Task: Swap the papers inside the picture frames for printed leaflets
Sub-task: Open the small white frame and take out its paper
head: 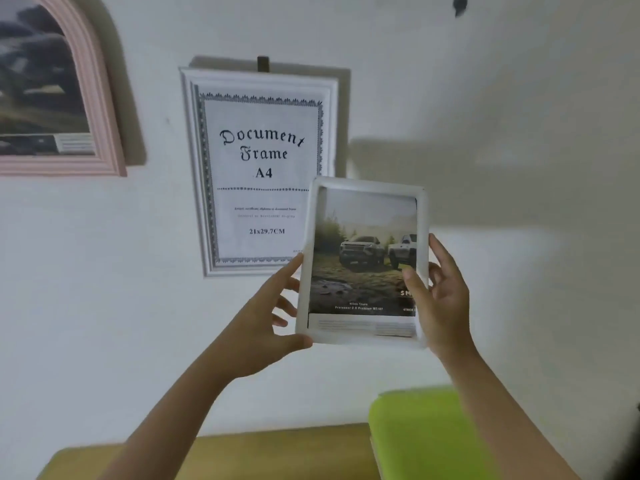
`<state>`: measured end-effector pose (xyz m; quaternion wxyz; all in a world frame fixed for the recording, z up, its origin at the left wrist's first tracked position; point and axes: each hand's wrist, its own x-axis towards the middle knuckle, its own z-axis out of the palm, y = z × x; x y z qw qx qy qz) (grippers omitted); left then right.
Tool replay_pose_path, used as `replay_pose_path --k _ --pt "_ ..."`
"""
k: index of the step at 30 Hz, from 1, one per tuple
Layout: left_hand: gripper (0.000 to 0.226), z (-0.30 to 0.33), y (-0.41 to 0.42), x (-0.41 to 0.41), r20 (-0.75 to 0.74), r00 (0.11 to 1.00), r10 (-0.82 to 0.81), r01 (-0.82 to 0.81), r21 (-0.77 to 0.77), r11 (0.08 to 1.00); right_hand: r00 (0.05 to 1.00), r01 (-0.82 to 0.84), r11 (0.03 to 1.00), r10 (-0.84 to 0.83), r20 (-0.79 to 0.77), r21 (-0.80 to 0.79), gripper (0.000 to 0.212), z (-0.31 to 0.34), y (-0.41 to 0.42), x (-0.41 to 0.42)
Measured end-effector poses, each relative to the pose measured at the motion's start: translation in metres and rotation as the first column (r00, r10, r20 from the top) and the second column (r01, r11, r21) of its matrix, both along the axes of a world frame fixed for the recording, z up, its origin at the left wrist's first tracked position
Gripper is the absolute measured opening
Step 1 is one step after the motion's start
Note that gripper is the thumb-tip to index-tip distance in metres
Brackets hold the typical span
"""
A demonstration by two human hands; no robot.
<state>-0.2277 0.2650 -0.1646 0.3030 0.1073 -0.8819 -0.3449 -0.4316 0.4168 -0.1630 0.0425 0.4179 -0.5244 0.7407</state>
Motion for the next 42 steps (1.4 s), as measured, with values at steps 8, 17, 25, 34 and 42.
replay_pose_path --k 8,17,25,34,42 --pt "0.100 -0.115 0.009 0.091 0.311 0.945 0.097 -0.177 0.240 0.955 0.928 -0.112 0.975 0.034 0.372 0.192 0.040 -0.127 -0.009 0.081" --pt "0.062 -0.153 0.035 0.121 0.252 0.933 0.257 -0.339 0.373 0.864 0.945 -0.192 0.927 0.086 0.315 0.323 0.031 -0.183 -0.003 0.163" --pt "0.042 -0.134 0.059 0.109 0.232 0.948 0.217 -0.298 0.413 0.861 0.961 -0.208 0.887 0.108 0.253 0.412 0.027 -0.209 0.000 0.208" --pt "0.026 -0.137 0.068 0.111 0.236 0.842 0.485 -0.537 0.277 0.797 0.949 -0.295 0.859 0.212 0.234 0.418 0.034 -0.229 0.010 0.236" --pt "0.021 -0.131 0.062 0.128 0.265 0.744 0.613 -0.666 0.234 0.708 0.912 -0.369 0.779 0.201 0.356 0.506 0.037 -0.249 0.004 0.212"
